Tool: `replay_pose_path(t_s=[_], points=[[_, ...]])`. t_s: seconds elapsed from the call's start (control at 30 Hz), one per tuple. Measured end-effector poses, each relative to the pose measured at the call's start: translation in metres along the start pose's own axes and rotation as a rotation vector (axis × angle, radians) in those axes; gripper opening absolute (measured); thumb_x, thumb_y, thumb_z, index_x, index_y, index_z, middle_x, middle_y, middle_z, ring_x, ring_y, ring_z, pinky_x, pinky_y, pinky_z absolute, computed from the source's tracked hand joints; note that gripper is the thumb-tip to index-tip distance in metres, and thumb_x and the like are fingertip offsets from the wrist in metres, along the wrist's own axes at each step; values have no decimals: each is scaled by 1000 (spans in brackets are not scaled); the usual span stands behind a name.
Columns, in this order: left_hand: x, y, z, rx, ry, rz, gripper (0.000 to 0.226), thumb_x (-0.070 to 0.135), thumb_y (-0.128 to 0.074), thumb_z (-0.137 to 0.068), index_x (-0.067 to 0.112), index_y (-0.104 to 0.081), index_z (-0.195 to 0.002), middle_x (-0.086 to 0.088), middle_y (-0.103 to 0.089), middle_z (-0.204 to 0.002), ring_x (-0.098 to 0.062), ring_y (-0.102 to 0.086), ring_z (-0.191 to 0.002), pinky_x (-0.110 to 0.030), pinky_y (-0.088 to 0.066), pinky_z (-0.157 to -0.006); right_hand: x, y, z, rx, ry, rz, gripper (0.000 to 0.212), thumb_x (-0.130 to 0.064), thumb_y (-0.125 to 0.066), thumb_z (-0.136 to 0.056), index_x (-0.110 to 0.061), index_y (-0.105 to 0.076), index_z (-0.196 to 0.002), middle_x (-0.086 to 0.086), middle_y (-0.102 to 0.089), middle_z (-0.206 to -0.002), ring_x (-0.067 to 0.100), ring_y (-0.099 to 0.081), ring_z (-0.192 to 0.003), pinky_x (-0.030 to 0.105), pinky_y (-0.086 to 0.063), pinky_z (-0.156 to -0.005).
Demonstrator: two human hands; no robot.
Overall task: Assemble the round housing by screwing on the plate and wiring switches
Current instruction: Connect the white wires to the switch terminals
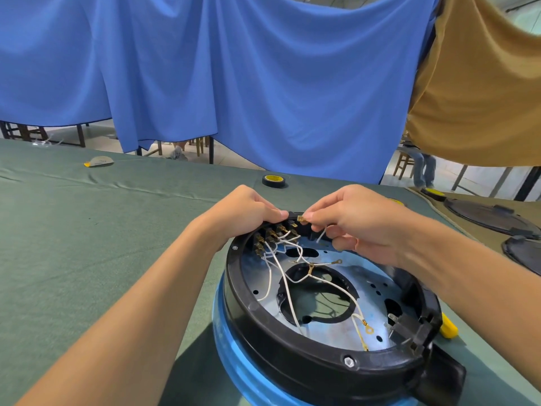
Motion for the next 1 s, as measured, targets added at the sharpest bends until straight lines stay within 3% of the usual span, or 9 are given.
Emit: replay_pose_path(t_s=[0.13,0.27,0.37,0.53,0.83,1.0], points=[[2,0,2,7,-9,-6,16,36,-77,-84,22,-81,-92,17,-69,-59,-7,-65,-70,-25,-48,-69,5,-12,0,-20,-94,-111,8,7,-60,-89,14,-62,-91,11,-52,-68,8,-32,-41,15,-27,-34],[3,-1,3,5,-6,-8,18,36,-76,-85,21,-80,-95,13,-70,-70,-10,-65,-78,-29,-50,-81,13,-18,0,-12,-168,-236,3,10,-55,-91,11,-58,-90,10,-48,-70,5,-41,-39,13,-37,-36],[3,-1,4,0,-4,-14,19,36,-76,-85,21,-80,-96,11,-71,-75,-12,-66,-82,-31,-50,-85,15,-19,2,-3,-159,-257,11,11,-59,-88,17,-59,-97,12,-51,-74,9,-53,-42,18,-50,-43],[4,-1,6,-3,7,-10,20,35,-75,-86,20,-79,-99,9,-71,-78,-15,-67,-86,-32,-51,-87,16,-14,6,69,-160,-248,11,13,-61,-86,17,-61,-96,18,-60,-75,17,-64,-45,23,-57,-48],[5,-1,6,5,24,-7,21,35,-75,-86,19,-80,-100,4,-74,-90,-15,-67,-88,-28,-51,-78,13,-15,3,181,-89,-39,4,5,-67,-83,6,-69,-86,14,-64,-58,18,-62,-51,18,-44,-40],[6,-1,8,-1,45,-6,23,36,-76,-85,18,-80,-99,-1,-76,-91,-18,-70,-88,-30,-54,-85,8,-15,2,306,86,323,14,-4,-66,-84,-10,-72,-73,8,-69,-60,10,-66,-50,18,-45,-40]])
Point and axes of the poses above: each hand's wrist, its own z-axis away from the middle knuckle, its own y-axis out of the back of the hand, x = y × z, the point moved 4 cm from there along -z, towards the middle knuckle
